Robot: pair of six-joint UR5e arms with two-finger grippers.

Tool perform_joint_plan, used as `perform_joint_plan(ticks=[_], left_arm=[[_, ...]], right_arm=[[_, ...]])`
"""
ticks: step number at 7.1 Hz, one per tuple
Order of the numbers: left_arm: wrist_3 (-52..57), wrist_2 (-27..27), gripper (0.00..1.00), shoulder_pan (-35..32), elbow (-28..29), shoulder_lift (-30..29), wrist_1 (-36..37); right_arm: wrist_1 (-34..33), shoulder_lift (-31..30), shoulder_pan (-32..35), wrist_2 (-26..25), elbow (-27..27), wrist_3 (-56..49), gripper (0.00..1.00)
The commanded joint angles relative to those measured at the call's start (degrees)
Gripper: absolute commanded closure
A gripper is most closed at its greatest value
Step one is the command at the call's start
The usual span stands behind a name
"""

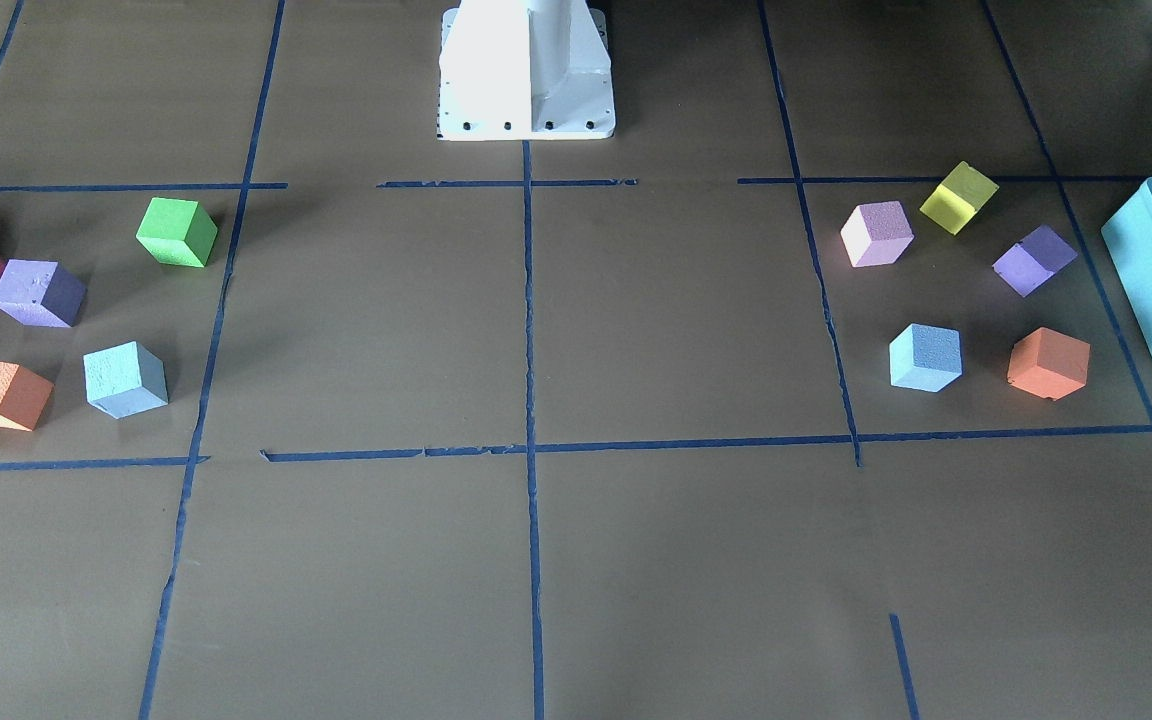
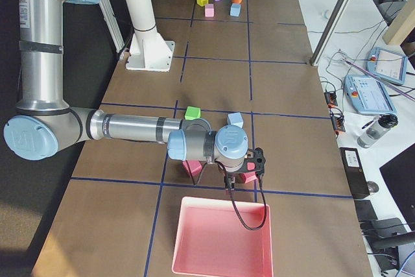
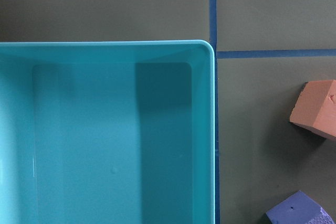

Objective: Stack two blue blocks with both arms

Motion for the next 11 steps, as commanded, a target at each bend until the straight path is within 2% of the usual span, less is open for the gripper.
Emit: perform_joint_plan(ticks=[1,3,5,6,7,8,10,11], left_arm=[[0.0,0.0,0.0,0.0,-0.06,-0.12,-0.09],[0.09,-0.09,0.0,0.0,0.03,-0.03,-0.27],[0.17,-0.18,0.0,0.0,-0.06,-0.03,-0.27],[0.18,-0.18,0.0,0.0,0.03,-0.03,-0.35],[0.18,-0.09,0.0,0.0,0.03,0.06,-0.36],[0.18,-0.09,0.0,0.0,0.12,0.06,-0.36],[0.18,-0.09,0.0,0.0,0.12,0.06,-0.36],[0.18,0.0,0.0,0.0,0.12,0.06,-0.36]], right_arm=[[0.09,0.42,0.0,-0.01,0.21,-0.17,0.0],[0.18,2.52,-0.09,0.07,0.99,1.48,0.0],[-0.17,7.69,-0.96,0.33,3.37,7.28,0.0],[0.17,7.63,-2.88,0.34,3.29,8.86,0.0],[1.48,7.71,-6.99,-0.27,6.16,11.4,0.0],[2.8,7.71,-10.42,-0.71,9.15,19.52,0.0],[13.65,6.67,-18.5,-2.46,11.2,33.68,0.0],[19.45,5.96,-23.24,-7.78,11.2,39.75,0.0]])
